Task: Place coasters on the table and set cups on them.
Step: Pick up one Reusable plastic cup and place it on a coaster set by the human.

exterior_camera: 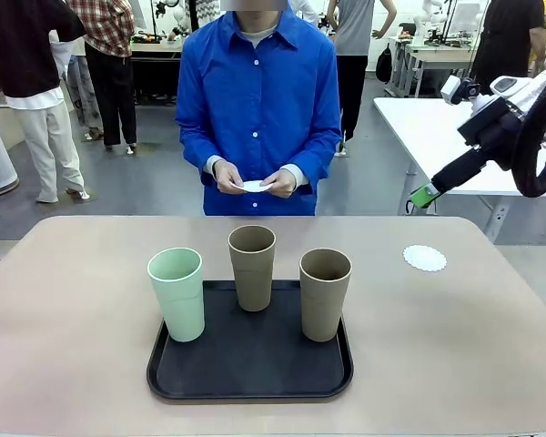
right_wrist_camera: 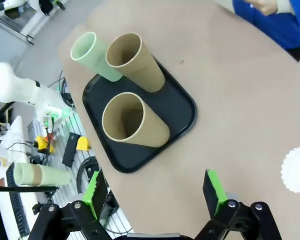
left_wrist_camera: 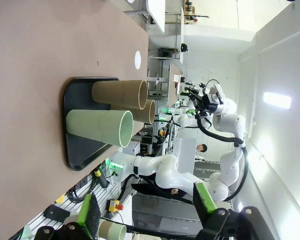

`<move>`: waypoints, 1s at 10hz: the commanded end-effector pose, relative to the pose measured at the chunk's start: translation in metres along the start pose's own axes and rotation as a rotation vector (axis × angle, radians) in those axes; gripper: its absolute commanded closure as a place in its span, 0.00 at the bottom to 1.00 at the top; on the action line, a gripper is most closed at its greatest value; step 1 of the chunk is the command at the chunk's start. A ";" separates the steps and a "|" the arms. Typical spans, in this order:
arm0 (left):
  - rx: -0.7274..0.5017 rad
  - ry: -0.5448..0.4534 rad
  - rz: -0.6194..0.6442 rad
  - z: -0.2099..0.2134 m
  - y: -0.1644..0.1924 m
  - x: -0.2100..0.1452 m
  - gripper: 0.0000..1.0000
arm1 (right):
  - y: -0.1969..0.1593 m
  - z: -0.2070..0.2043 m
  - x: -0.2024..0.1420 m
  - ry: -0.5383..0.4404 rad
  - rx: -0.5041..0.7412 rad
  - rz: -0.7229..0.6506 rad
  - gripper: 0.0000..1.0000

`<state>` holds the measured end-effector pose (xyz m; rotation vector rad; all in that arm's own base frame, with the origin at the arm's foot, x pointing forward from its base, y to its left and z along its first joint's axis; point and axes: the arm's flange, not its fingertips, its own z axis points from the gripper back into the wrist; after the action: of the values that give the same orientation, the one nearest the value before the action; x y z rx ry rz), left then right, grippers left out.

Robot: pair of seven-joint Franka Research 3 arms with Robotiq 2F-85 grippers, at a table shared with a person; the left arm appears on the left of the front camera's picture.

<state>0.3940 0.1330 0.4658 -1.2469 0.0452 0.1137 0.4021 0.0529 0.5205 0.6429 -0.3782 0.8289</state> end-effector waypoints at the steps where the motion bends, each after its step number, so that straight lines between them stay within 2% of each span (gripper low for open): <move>1: -0.006 0.002 -0.010 0.003 -0.001 0.000 0.00 | 0.007 0.002 0.002 0.021 -0.016 0.014 0.00; 2: -0.006 0.002 -0.010 0.003 -0.001 0.000 0.00 | 0.000 0.000 0.000 0.000 0.000 0.000 0.00; 3: -0.006 0.002 -0.010 0.003 -0.001 0.000 0.00 | 0.014 0.012 -0.008 -0.088 -0.081 0.287 0.00; 4: -0.006 0.002 -0.010 0.003 -0.001 0.000 0.00 | 0.014 0.006 -0.017 -0.126 -0.033 0.479 0.00; 5: -0.006 0.002 -0.010 0.003 -0.001 0.000 0.00 | 0.001 -0.007 -0.029 -0.205 -0.035 0.634 0.00; 6: -0.006 0.002 -0.010 0.003 -0.001 0.000 0.00 | -0.019 -0.020 -0.040 -0.273 -0.018 0.705 0.00; 8: -0.006 0.002 -0.010 0.003 -0.001 0.000 0.00 | -0.050 -0.043 -0.059 -0.396 0.072 0.646 0.00; 10: -0.006 0.002 -0.010 0.003 -0.001 0.000 0.00 | -0.074 -0.056 -0.079 -0.470 0.169 0.614 0.00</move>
<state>0.3940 0.1333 0.4659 -1.2467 0.0448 0.1140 0.3952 0.0146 0.4183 0.7929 -0.9988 1.3037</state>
